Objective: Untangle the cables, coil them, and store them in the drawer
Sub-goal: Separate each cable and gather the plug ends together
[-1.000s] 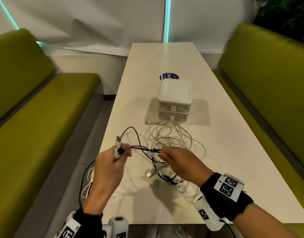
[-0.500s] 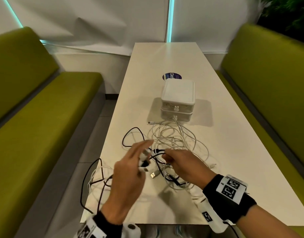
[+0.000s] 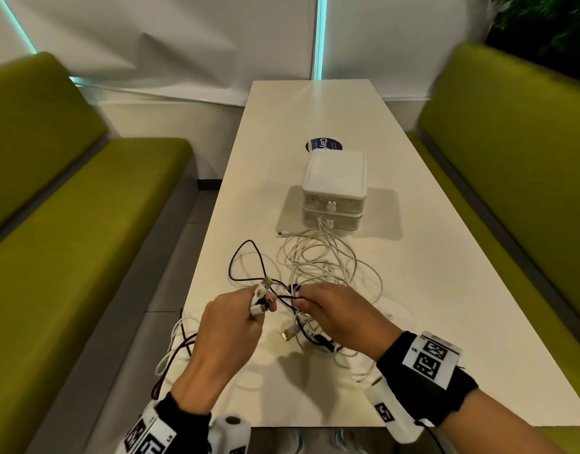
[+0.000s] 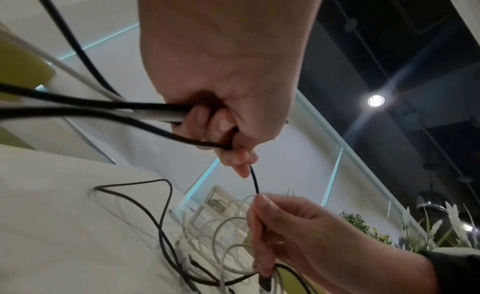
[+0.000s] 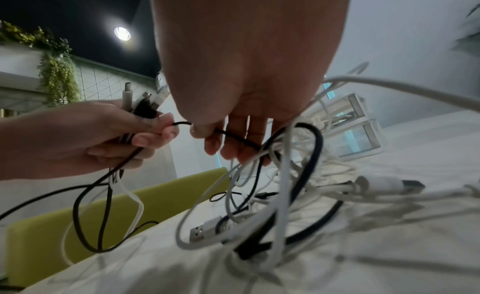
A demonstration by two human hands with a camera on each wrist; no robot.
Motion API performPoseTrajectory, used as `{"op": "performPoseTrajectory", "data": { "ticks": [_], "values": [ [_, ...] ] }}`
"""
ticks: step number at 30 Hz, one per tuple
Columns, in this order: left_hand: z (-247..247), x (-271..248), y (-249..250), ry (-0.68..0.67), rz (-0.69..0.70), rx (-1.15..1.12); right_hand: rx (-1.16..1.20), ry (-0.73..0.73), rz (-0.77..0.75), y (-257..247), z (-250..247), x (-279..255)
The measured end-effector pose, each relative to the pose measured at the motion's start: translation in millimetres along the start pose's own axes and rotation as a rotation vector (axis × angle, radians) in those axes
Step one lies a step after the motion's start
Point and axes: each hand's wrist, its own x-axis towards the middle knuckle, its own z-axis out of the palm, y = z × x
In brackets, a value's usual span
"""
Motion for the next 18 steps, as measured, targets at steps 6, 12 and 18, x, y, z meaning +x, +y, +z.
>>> {"op": "performPoseTrajectory", "data": {
  "ticks": [6,12,18],
  "values": [
    [-1.8,-4.3,-7.7,-0.076,-0.105,-0.191,-0.076,0.087,-0.071,4.3,1.8,-1.4],
    [-5.0,-4.5,-14.3,-0.074,-0.196,-0.325,-0.112,0.127,0.066,21.8,5.1,-6.8],
    [-8.9,-8.4,-21.4,-0.256,-0.229,-0.210,-0.001,0.200,0.118,23.2,2.6,-7.3]
  ]
}}
